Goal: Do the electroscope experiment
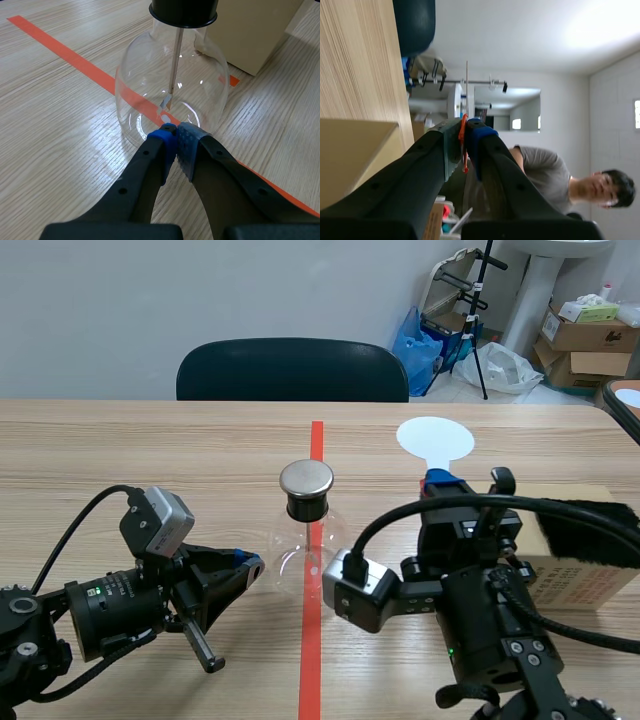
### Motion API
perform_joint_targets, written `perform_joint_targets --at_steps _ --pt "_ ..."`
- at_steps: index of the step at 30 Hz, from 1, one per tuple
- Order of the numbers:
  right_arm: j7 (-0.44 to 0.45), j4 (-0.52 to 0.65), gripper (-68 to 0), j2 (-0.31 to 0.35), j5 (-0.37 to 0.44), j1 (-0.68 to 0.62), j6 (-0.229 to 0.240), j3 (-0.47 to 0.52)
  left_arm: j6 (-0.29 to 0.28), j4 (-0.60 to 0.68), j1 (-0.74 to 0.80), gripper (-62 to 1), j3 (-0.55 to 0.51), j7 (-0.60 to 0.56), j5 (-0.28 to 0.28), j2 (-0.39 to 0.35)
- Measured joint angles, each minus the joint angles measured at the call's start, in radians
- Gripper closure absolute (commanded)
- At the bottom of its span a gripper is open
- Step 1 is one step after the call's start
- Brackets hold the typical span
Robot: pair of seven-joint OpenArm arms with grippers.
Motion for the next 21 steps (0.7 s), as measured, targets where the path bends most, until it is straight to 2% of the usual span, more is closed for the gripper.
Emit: perform_joint_targets --at_steps 9,16,21 --pt "0.241 0.0 -1.3 0.0 -0.001 0.0 0.0 0.0 0.0 0.0 0.0 -3.0 0.0 0.0 0.0 0.0" --pt "0.383 0.0 -1.3 0.0 -0.004 0.0 0.0 0.0 0.0 0.0 0.0 -3.0 0.0 0.0 0.0 0.0" --pt "0.45 0.0 -1.3 0.0 -0.004 0.0 0.0 0.0 0.0 0.0 0.0 -3.0 0.0 0.0 0.0 0.0"
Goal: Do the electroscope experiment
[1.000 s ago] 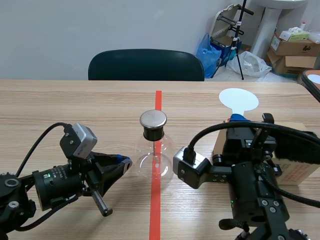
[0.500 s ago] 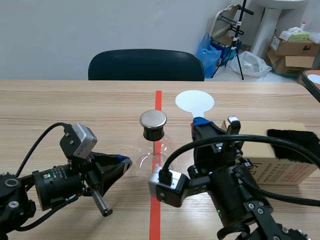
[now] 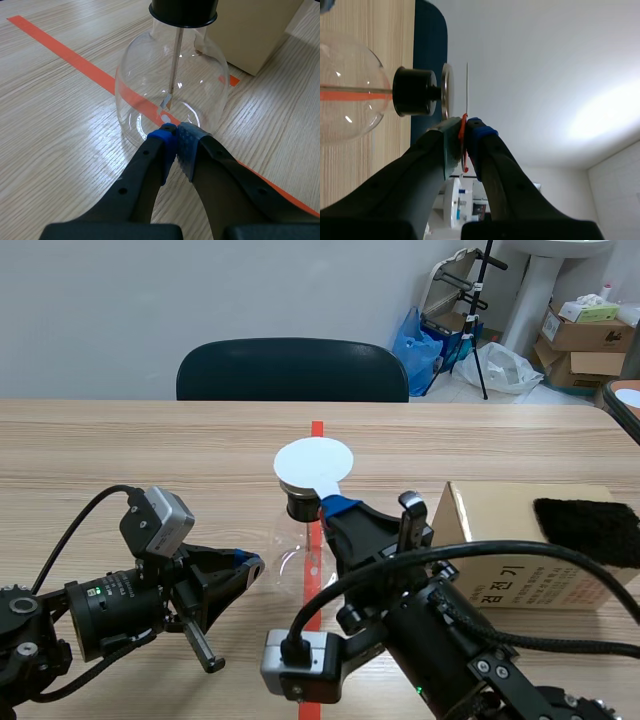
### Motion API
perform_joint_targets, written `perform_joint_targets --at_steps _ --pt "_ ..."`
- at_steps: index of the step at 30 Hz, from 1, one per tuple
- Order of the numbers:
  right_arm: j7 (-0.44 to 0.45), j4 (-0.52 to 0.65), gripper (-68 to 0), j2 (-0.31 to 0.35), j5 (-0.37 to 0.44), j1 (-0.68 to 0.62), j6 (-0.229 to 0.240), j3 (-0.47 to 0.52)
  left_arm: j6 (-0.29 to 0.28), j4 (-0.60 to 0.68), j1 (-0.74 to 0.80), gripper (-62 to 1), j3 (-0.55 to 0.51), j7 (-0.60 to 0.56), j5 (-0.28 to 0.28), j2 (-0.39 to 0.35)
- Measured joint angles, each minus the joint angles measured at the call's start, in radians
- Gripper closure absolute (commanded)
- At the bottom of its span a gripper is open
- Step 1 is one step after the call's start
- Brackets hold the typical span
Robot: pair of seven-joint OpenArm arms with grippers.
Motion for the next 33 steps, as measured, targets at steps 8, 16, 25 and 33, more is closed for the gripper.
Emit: perform_joint_targets --at_steps 8,16,25,33 --pt "0.016 0.0 -1.3 0.0 0.0 0.0 0.0 0.0 0.0 0.0 0.0 -3.0 0.0 0.0 0.0 0.0" --pt "0.016 0.0 -1.3 0.0 0.0 0.0 0.0 0.0 0.0 0.0 0.0 -3.0 0.0 0.0 0.0 0.0" --pt "0.016 0.0 -1.3 0.0 0.0 0.0 0.0 0.0 0.0 0.0 0.0 -3.0 0.0 0.0 0.0 0.0" --pt "-0.002 0.0 -1.3 0.0 0.0 0.0 0.0 0.0 0.0 0.0 0.0 -3.0 0.0 0.0 0.0 0.0"
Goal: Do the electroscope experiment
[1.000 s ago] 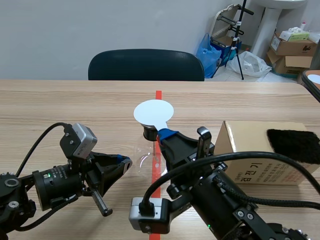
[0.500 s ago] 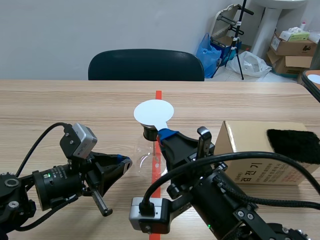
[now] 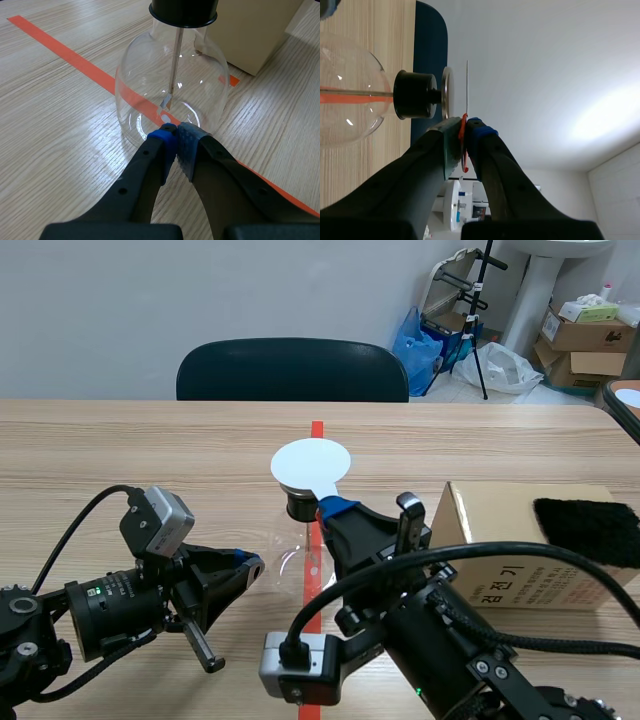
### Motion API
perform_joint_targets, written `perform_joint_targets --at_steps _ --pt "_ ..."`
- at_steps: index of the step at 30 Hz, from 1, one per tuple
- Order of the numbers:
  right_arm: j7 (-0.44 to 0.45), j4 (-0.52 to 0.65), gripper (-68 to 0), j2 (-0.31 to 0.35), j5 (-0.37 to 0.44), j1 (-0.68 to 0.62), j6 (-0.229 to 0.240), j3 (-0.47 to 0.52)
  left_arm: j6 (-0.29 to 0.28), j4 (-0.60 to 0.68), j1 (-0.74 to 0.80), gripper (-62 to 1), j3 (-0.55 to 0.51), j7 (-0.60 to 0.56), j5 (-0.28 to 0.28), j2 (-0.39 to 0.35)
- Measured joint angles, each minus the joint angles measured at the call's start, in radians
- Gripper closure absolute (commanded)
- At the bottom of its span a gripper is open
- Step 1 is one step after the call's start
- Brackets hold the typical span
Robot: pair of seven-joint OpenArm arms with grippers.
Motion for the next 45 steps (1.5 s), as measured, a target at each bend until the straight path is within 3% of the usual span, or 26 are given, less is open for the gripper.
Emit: perform_joint_targets --at_steps 24,32,45 --pt "-0.458 0.0 -1.3 0.0 0.005 0.0 0.0 0.0 0.0 0.0 0.0 -3.0 0.0 0.0 0.0 0.0" --pt "-0.504 0.0 -1.3 0.0 0.005 0.0 0.0 0.0 0.0 0.0 0.0 -3.0 0.0 0.0 0.0 0.0" --pt "-0.505 0.0 -1.3 0.0 0.008 0.0 0.0 0.0 0.0 0.0 0.0 -3.0 0.0 0.0 0.0 0.0"
